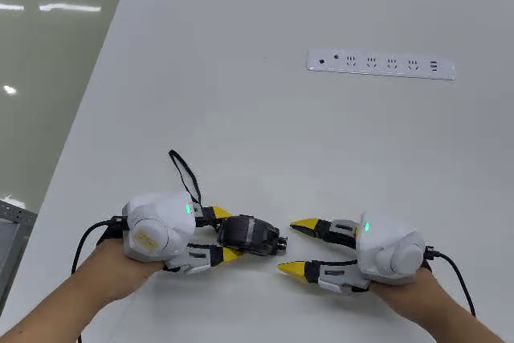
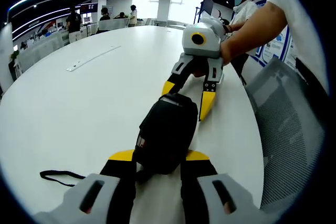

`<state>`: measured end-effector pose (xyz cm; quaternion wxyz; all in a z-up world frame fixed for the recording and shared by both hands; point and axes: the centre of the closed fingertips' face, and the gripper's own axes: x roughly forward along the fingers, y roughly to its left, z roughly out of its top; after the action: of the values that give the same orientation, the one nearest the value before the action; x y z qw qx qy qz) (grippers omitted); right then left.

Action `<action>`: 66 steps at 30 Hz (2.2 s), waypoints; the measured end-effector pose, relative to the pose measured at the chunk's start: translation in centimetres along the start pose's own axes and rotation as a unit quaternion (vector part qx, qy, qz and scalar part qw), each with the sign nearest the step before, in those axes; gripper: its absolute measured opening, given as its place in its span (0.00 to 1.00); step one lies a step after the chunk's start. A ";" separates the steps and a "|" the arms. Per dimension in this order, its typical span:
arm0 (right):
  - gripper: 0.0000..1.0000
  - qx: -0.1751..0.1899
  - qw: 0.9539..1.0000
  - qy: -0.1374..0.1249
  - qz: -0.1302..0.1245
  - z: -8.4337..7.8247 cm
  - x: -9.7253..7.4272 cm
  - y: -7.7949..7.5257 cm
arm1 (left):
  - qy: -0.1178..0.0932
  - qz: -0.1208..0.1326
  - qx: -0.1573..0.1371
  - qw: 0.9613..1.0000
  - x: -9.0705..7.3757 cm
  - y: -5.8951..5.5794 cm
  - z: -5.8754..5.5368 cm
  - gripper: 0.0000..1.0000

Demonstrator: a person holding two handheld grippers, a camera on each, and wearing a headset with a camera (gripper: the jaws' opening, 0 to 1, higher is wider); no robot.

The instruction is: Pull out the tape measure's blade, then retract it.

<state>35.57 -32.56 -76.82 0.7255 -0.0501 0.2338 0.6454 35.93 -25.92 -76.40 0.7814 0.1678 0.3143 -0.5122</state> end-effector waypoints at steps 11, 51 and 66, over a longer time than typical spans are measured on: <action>0.38 -0.008 1.000 -0.002 0.002 0.1 0.5 0.0 | -0.001 -0.006 -0.020 1.000 -0.1 -0.4 0.1 0.29; 0.18 -0.040 0.999 0.000 0.024 -0.5 1.1 0.1 | 0.006 -0.008 -0.014 1.000 0.0 -0.4 -0.1 0.27; 0.17 -0.055 0.998 -0.004 0.037 -0.7 1.1 0.0 | 0.006 -0.010 -0.014 1.000 0.1 -0.3 -0.2 0.28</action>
<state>35.43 -31.81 -77.85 0.6980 -0.0789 0.1970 0.6839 35.61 -26.03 -76.55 0.7765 0.1567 0.3282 -0.5145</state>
